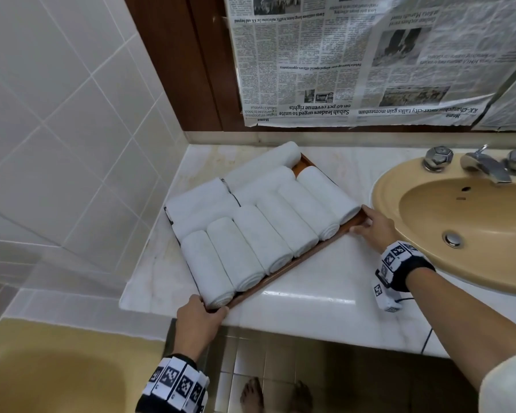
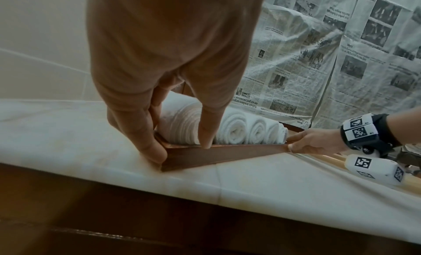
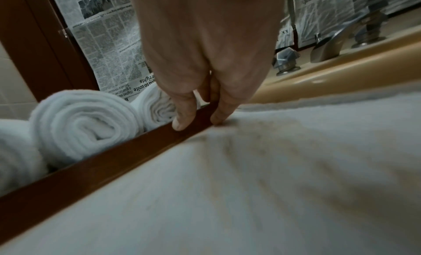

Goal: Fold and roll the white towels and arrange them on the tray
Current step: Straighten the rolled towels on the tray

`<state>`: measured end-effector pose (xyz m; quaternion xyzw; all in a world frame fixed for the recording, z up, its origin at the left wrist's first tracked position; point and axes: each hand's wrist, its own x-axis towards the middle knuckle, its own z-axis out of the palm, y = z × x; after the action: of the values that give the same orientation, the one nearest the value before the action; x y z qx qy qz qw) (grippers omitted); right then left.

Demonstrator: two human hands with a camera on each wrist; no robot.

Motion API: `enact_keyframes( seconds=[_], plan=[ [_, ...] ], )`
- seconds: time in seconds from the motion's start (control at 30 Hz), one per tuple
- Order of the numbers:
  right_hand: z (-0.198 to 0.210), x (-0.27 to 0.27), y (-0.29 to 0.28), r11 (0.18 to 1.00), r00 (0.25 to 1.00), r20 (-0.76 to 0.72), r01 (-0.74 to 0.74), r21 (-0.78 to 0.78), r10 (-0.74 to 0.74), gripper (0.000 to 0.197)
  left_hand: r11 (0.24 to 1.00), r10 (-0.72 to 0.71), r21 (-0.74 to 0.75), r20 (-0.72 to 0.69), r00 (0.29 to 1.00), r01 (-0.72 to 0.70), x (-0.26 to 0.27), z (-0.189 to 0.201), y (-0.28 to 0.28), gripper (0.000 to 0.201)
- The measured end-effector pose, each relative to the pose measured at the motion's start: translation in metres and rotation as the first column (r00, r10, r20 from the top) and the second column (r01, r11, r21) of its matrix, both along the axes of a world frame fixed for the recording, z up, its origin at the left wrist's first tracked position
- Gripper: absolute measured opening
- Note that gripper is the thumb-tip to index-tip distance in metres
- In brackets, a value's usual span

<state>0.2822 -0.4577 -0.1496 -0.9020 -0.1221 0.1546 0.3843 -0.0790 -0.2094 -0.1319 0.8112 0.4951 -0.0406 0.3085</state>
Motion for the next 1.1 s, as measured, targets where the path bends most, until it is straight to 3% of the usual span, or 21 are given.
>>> enact_keyframes(
  seconds=[0.07, 0.2, 0.33, 0.43, 0.53, 0.67, 0.83, 1.1],
  plan=[
    [-0.003, -0.007, 0.005, 0.999, 0.998, 0.053, 0.027, 0.031, -0.029, 0.043, 1.0, 0.001, -0.017, 0.001, 1.0, -0.001, 0.003, 0.0, -0.003, 0.038],
    [-0.013, -0.052, 0.017, 0.996, 0.996, 0.028, 0.083, 0.04, -0.084, 0.066, 0.996, -0.01, -0.092, 0.06, 0.998, 0.015, 0.0, 0.006, 0.008, 0.049],
    [-0.019, -0.15, 0.051, 0.993, 0.999, -0.025, -0.04, 0.107, 0.043, 0.081, 0.96, -0.183, -0.168, 0.227, 0.957, 0.223, -0.01, 0.001, 0.05, 0.101],
    [-0.029, -0.216, 0.084, 0.995, 0.996, -0.046, -0.076, 0.067, 0.079, 0.092, 0.914, -0.368, -0.108, 0.186, 0.911, 0.391, -0.007, -0.002, 0.079, 0.131],
    [-0.034, -0.252, 0.113, 1.0, 0.999, -0.05, -0.018, 0.024, 0.02, 0.098, 0.871, -0.481, -0.027, 0.164, 0.861, 0.491, -0.002, -0.004, 0.091, 0.148],
    [-0.031, -0.26, 0.129, 0.997, 0.997, -0.044, 0.07, -0.018, -0.071, 0.095, 0.842, -0.534, 0.014, 0.176, 0.827, 0.54, -0.004, -0.006, 0.095, 0.149],
    [-0.032, -0.259, 0.142, 0.984, 0.984, -0.001, 0.18, -0.017, -0.18, 0.087, 0.821, -0.571, 0.083, 0.077, 0.817, 0.565, -0.001, -0.003, 0.095, 0.151],
    [-0.026, -0.241, 0.131, 0.985, 0.985, -0.03, 0.167, -0.049, -0.169, 0.087, 0.783, -0.587, 0.215, -0.055, 0.808, 0.584, -0.009, -0.008, 0.063, 0.146]
  ],
)
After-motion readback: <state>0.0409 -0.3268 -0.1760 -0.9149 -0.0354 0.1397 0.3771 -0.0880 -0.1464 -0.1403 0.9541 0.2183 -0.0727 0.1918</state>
